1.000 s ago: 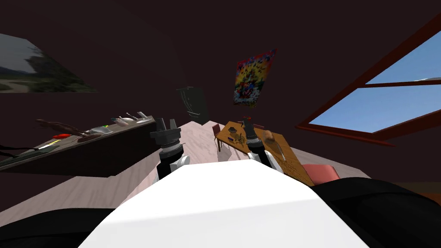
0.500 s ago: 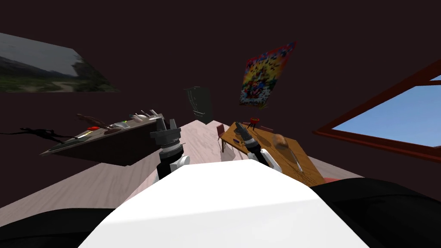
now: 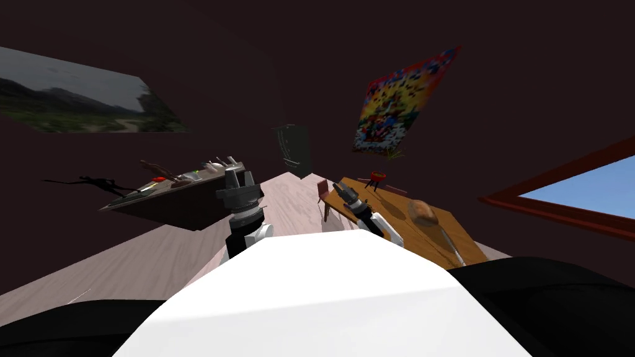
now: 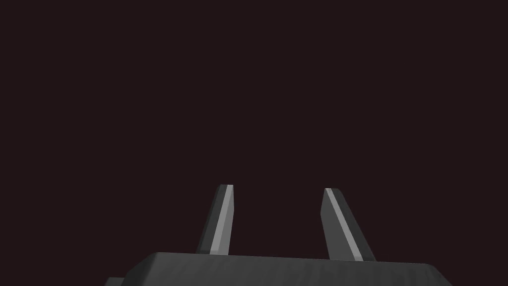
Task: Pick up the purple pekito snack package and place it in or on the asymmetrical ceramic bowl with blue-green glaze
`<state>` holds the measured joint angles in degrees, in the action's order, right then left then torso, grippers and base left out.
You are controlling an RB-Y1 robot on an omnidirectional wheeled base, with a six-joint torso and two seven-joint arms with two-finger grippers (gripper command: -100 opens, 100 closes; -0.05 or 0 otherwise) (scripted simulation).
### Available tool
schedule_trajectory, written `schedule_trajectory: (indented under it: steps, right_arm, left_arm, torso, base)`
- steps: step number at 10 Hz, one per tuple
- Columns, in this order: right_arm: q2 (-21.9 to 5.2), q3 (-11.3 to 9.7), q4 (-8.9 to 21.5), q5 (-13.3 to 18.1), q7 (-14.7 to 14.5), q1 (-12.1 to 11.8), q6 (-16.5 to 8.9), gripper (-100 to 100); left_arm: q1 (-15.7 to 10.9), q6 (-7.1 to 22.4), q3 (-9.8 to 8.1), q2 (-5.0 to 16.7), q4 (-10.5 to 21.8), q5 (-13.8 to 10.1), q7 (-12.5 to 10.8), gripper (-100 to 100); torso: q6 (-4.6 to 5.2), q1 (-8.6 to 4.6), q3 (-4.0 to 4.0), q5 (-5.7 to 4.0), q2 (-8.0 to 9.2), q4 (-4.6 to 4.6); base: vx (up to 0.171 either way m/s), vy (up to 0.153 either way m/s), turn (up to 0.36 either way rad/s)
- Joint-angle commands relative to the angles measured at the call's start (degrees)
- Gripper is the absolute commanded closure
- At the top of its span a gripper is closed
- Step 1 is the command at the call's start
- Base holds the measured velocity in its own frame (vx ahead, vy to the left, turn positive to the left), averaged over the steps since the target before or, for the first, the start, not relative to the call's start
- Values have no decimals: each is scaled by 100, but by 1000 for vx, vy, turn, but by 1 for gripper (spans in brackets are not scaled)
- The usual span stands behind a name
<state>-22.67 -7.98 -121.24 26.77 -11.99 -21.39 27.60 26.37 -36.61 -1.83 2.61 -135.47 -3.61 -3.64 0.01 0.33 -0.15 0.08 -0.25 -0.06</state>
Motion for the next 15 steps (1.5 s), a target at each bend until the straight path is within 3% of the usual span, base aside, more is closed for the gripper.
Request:
schedule_trajectory:
  steps: [1, 6, 10, 11, 14, 15]
  right_arm:
    - [-278, -108, 286, 286, -19, 104, 21, -100]
    - [-670, -229, 790, 908, -21, 221, 87, -100]
    - [-1267, -422, 1540, 1642, 7, 349, 206, -100]
    - [-1267, -422, 1582, 1677, 7, 349, 206, -100]
    - [-1664, -555, 2084, 2176, 48, 400, 297, -100]
    - [-1664, -555, 2162, 2176, 48, 400, 297, -100]
  left_arm:
    - [0, 0, 0, 0, 0, 0, 0, 0]
    - [0, 0, 0, 0, 0, 0, 0, 0]
    - [1, 0, 0, 0, 0, 0, 0, 0]
    - [1, 0, 0, 0, 0, 0, 0, 0]
    - [1, 0, -1, 0, 0, 0, 0, 0]
    - [1, 0, -1, 0, 0, 0, 0, 0]
  torso:
    - [0, 0, 0, 0, 0, 0]
    - [1, -3, 2, -1, 4, 1]
    - [4, 4, -5, 2, -7, -2]
    - [3, -2, -4, 0, -7, -2]
    - [4, -10, 2, -2, 5, 0]
    - [3, -13, 0, -2, 0, 0]
  base:
    - [107, 119, 222]
    - [82, 70, 81]
    - [111, 80, 103]
    - [90, 38, 41]
    - [91, 48, 64]
    - [84, 38, 34]
